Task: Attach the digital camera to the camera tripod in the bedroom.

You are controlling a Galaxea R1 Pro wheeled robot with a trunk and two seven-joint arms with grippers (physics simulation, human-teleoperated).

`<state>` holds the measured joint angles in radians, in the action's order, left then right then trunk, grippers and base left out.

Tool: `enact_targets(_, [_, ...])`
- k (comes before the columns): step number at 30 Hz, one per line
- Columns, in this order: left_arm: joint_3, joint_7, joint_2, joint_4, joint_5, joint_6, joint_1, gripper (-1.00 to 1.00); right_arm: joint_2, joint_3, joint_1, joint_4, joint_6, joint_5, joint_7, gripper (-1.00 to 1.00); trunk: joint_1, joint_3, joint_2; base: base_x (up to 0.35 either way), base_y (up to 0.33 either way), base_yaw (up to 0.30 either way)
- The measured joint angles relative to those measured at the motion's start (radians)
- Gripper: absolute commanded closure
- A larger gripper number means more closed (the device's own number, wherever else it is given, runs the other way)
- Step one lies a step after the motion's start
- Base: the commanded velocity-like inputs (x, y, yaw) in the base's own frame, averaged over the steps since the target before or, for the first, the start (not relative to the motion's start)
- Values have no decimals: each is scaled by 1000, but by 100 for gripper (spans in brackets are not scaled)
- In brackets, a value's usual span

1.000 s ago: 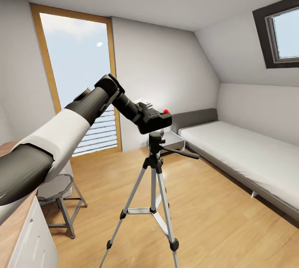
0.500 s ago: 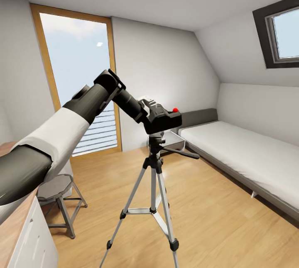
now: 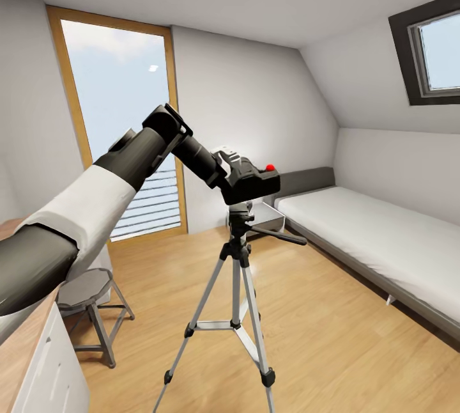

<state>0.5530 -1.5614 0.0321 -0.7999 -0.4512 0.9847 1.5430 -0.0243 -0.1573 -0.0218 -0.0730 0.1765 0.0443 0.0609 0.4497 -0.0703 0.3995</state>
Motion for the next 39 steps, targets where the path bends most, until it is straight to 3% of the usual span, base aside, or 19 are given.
enact_targets(4, [1, 0, -7, -7, 0, -2, 0, 100, 0, 0, 0, 0, 0, 0, 0, -100, 0, 0, 0, 0, 0, 0])
enact_targets(19, [85, 0, -46, -10, -2, -28, 0, 100, 0, 0, 0, 0, 0, 0, 0, -100, 0, 0, 0, 0, 0, 0])
enact_targets(24, [90, 0, -62, -27, -2, -29, 0, 100, 0, 0, 0, 0, 0, 0, 0, -100, 0, 0, 0, 0, 0, 0])
enact_targets(31, [93, 0, -107, -107, -2, -28, 0, 100, 0, 0, 0, 0, 0, 0, 0, -100, 0, 0, 0, 0, 0, 0])
enact_targets(39, [93, 0, -127, -133, -1, -28, 0, 100, 0, 0, 0, 0, 0, 0, 0, -100, 0, 0, 0, 0, 0, 0])
